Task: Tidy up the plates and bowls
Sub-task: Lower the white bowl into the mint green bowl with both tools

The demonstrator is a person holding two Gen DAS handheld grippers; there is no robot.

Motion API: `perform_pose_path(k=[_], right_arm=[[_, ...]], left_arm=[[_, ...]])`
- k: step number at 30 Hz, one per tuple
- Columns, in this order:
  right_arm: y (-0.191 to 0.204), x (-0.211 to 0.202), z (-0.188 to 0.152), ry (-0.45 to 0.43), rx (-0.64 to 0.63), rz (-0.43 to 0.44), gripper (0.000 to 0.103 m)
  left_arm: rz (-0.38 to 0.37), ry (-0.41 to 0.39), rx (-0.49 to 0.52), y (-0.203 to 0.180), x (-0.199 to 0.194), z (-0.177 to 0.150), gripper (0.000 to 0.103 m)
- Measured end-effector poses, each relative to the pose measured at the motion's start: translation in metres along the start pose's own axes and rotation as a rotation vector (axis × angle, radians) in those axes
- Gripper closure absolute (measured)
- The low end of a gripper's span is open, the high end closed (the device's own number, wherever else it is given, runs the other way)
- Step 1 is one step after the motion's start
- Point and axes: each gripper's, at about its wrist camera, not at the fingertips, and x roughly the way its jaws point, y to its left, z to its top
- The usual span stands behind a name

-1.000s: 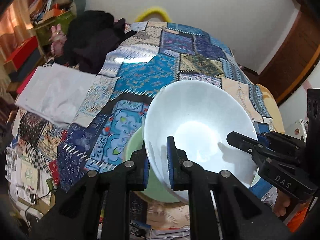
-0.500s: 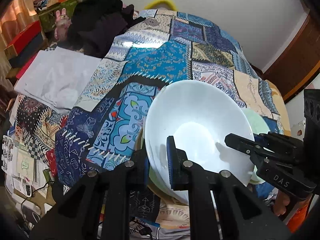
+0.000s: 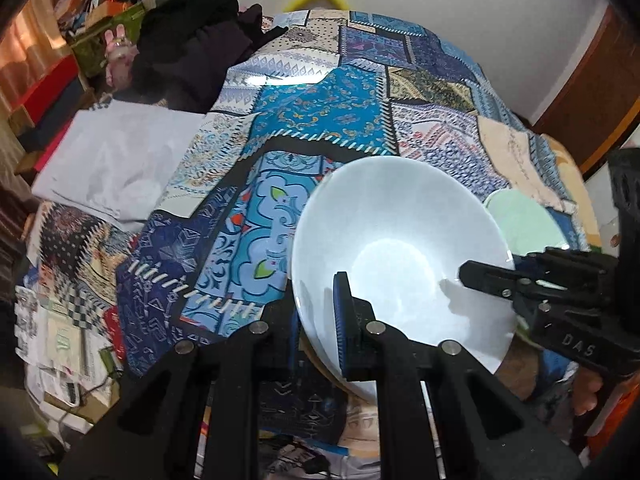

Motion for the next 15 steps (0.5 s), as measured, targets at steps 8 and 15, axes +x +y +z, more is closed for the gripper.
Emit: perform_pose_path(k=[8, 15], right_arm=[[-0.002, -0.004, 0.000, -0.019, 0.001, 0.003, 0.081], [-0.005, -0.007, 0.000, -0.020, 0.012, 0.004, 0.081]], left_arm=[[0.033, 0.016, 0.034, -0.002, 0.007, -0.006, 0.090], [0.016, -0.016, 0.025, -0.001, -0.007, -0.004, 0.090]])
